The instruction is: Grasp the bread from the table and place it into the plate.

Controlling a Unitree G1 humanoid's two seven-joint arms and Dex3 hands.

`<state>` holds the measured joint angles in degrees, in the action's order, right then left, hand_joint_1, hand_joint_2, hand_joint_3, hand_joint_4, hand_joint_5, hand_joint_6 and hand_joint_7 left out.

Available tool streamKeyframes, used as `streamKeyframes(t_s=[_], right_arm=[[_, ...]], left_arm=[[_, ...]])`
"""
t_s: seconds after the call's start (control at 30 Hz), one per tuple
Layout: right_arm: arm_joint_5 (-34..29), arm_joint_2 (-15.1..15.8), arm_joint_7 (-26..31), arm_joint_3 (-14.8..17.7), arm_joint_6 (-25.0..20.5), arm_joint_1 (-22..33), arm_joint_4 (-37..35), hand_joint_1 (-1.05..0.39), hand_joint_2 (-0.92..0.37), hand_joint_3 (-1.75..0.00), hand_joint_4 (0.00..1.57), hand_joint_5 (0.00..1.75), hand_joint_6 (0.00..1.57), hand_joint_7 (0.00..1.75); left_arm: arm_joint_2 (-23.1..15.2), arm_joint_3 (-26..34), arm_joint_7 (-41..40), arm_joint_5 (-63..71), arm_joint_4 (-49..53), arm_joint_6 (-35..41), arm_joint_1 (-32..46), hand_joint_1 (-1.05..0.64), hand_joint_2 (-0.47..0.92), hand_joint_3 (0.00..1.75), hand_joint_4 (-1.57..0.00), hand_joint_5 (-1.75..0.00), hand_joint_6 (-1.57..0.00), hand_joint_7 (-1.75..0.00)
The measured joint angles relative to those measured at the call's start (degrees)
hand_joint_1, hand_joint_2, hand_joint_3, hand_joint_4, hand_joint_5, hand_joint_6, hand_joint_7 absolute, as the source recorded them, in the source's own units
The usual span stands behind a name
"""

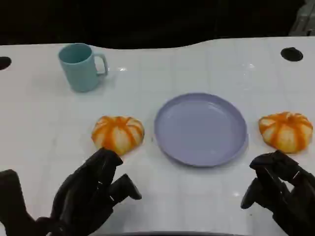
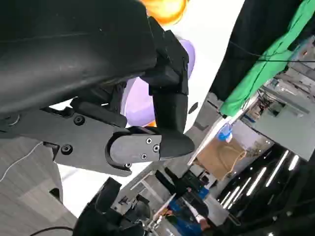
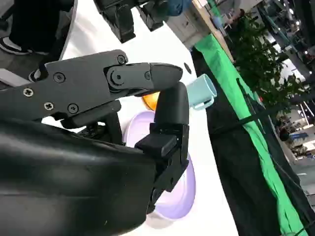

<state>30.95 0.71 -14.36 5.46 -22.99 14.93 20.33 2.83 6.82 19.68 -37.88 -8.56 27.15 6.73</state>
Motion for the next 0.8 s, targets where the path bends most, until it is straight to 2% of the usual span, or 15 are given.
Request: streamKeyframes(t_s=[0.73, 0.77, 0.8], right_arm=[[0.61, -0.06, 0.33, 0.06, -0.52, -0.26, -0.01, -0.51, -0.92, -0.24, 0.58, 1.74, 0.5, 1.43], [0.61, -0.06, 0.31, 0.02, -0.51, -0.26, -0.02, -0.51, -0.92, -0.26, 0.58, 1.74, 0.5, 1.43], [0.57, -0.06, 0.29, -0.05, -0.46, -0.26, -0.02, -0.51, -0.92, -0.26, 0.58, 1.74, 0.5, 1.43]], left_arm=[[-0.04, 0.09, 0.06, -0.06, 0.23, -0.25, -0.12, -0.57, 0.92, 0.39, -0.66, -1.75, -0.43, -1.65], [-0.13, 0.07, 0.17, -0.01, 0.29, -0.57, -0.16, -0.59, 0.92, 0.36, -0.62, -1.75, -0.46, -1.5], [-0.37, -0.08, 0.53, 0.46, 0.36, -1.16, -0.22, -0.59, 0.92, 0.35, -0.61, -1.75, -0.48, -1.44]])
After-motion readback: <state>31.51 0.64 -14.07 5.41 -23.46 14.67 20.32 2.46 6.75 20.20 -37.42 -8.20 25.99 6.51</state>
